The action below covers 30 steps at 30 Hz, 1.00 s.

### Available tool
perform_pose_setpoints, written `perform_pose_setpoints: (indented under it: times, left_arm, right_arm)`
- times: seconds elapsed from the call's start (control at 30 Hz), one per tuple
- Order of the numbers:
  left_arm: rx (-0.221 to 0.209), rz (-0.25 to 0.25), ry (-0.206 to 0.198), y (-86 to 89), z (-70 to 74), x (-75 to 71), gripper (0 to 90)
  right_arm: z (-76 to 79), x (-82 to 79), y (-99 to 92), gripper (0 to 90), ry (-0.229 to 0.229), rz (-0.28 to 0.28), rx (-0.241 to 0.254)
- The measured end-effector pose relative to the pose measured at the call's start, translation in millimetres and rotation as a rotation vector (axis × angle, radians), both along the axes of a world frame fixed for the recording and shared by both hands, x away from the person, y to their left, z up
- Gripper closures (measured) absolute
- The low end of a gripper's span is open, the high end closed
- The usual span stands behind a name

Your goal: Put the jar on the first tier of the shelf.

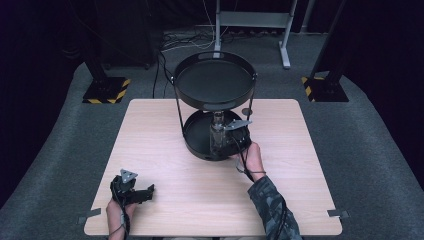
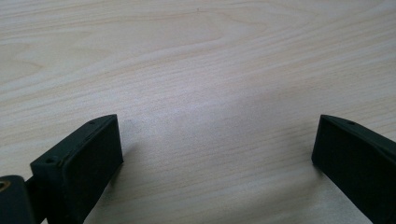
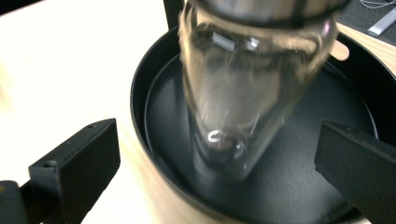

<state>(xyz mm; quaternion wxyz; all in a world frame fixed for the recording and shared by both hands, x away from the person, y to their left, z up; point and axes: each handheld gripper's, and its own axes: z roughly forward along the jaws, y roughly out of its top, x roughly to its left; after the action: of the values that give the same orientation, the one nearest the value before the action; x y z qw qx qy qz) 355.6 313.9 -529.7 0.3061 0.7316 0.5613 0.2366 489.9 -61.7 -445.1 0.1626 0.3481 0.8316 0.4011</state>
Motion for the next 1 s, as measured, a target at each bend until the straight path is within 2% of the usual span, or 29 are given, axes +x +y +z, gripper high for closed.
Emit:
perform_pose_setpoints:
  times: [0.2,0.43,0.47,0.73,0.9,1.0]
  left_arm:
    - [0.002,0.001,-0.001,-0.2,0.0,-0.1,1.4]
    - [0.004,0.002,-0.001,-0.4,0.1,-0.2,1.3]
    - [0.004,0.002,-0.001,-0.4,0.1,-0.2,1.3]
    - [0.004,0.003,-0.002,-0.6,0.1,-0.3,1.3]
    - [0.007,0.003,-0.003,-0.8,0.2,-0.5,1.3]
    - [0.007,0.004,-0.004,-1.0,0.2,-0.6,1.3]
  right_arm:
    - [-2.2,-20.0,-14.5,0.0,-0.005,-0.004,-0.017]
    - [-12.1,-50.6,-35.0,0.0,-0.015,-0.015,-0.036]
    - [-12.1,-50.6,-35.0,0.0,-0.015,-0.015,-0.036]
    - [-29.9,-84.9,-55.7,0.0,-0.018,-0.033,-0.044]
    - [-45.8,-107.7,-74.9,0.0,-0.007,-0.080,-0.043]
    - [-52.7,-115.0,-81.1,0.0,0.000,-0.101,-0.050]
